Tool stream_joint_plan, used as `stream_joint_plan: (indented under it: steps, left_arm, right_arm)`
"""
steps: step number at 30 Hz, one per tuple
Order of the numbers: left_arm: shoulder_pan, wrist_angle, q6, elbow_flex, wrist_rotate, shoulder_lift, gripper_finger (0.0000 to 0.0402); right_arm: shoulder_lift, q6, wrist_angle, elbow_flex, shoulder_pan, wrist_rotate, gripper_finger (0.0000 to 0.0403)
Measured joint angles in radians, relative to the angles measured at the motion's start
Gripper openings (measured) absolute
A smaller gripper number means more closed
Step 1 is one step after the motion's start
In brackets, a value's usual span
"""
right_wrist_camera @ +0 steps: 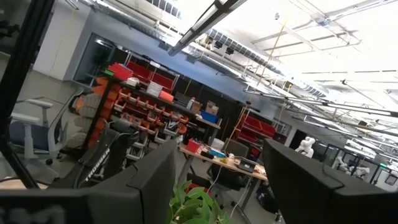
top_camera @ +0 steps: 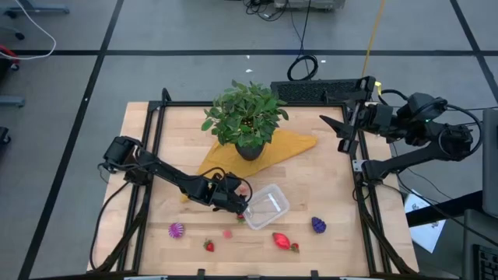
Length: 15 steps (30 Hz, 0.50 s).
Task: Pick and placing Produce into tupperware
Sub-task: Put the top lychee into the transparent bin
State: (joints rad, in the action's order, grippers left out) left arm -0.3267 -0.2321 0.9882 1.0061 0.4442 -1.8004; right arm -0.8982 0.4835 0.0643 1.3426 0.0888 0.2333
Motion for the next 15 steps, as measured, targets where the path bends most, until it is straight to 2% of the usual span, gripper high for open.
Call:
stream_joint_plan:
  steps: [15]
  left_arm:
    - [0.001, -0.005, -0.011, 0.000, 0.000, 0.000, 0.0294]
  right_arm:
    - [0.000, 0.000, 0.000, 0.000, 0.000, 0.000, 0.0228]
